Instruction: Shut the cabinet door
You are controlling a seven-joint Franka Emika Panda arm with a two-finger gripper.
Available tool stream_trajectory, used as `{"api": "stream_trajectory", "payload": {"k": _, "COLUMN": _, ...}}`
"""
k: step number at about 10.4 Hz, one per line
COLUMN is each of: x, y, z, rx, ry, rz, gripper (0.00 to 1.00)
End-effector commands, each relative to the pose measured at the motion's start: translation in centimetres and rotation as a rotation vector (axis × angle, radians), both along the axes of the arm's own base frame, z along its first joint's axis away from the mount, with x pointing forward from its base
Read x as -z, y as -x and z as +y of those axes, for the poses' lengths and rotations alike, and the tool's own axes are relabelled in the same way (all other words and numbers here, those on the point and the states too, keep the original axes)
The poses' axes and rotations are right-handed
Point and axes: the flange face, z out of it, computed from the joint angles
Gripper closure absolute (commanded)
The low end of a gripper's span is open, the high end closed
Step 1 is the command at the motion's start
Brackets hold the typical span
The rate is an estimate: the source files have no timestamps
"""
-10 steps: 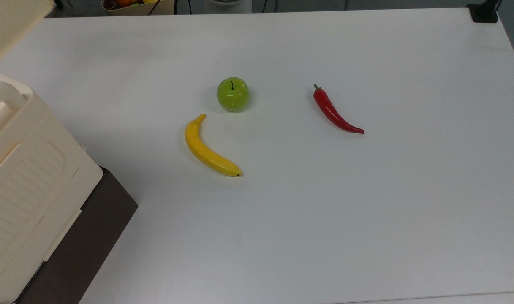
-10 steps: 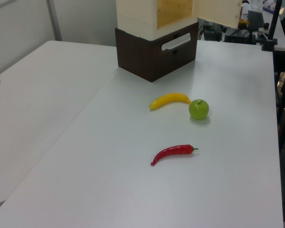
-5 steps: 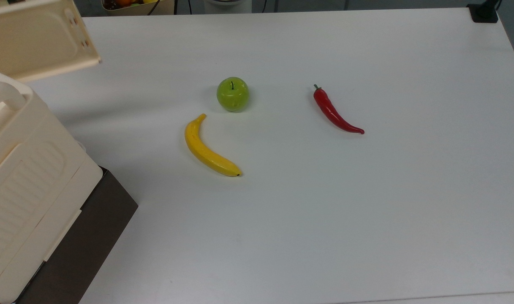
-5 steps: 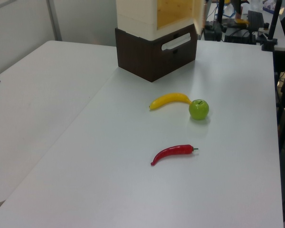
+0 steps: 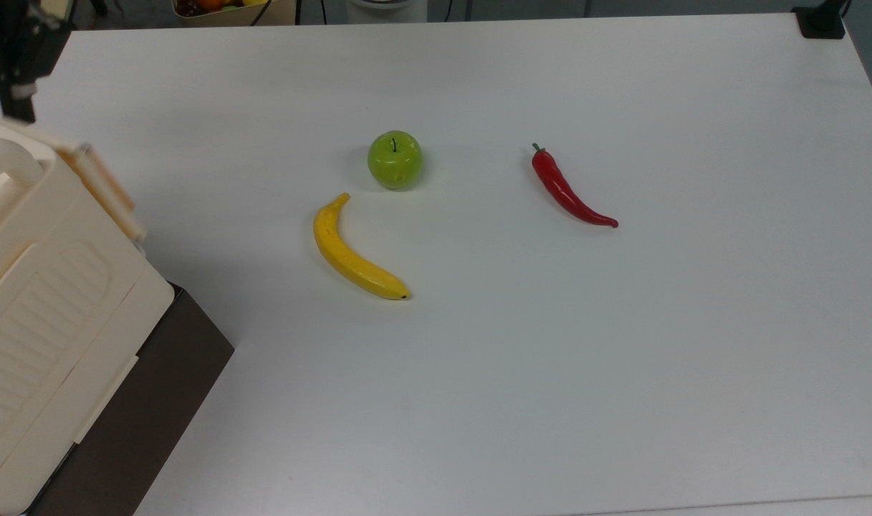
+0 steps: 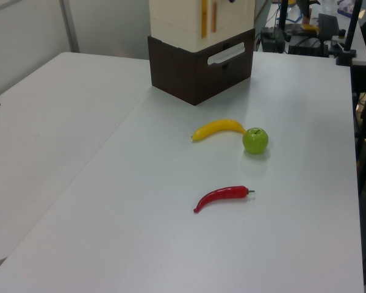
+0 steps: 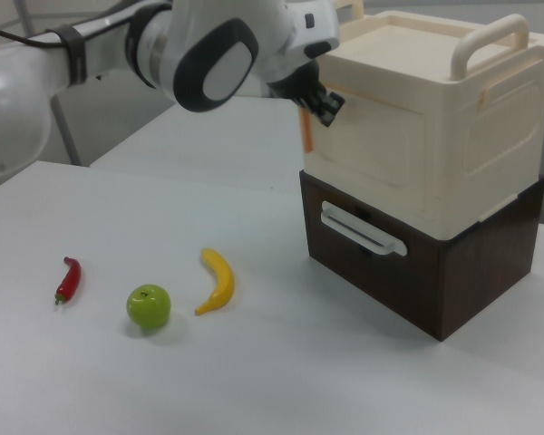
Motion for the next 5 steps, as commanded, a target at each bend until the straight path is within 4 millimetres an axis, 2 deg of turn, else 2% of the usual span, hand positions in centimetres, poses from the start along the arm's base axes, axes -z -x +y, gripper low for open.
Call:
{"api": "stream_trajectory", "payload": {"k": 1, "x": -0.4, "y": -0.1, "z": 0.3, "rx": 0.014, "ry": -0.007, "rz": -0.040, "gripper": 1.00}}
{"api": "stream_trajectory", "payload": {"k": 2, "x": -0.1, "y": -0.2, "z": 1.2, "rx": -0.001, "ry": -0.005, "rz": -0.022, "gripper": 1.00}}
{"api": "stream_trajectory", "payload": {"k": 4, "x": 1.6, "y": -0.5, "z": 4.4, "rx": -0.056, "ry": -0.005, "rz": 0.054, "gripper": 1.00}}
{"api": "stream_trajectory", "payload": {"k": 5, "x": 2.2, "y": -0.4, "z": 6.9, "rx": -0.100, "ry": 0.017, "rz": 0.116, "gripper": 1.00}}
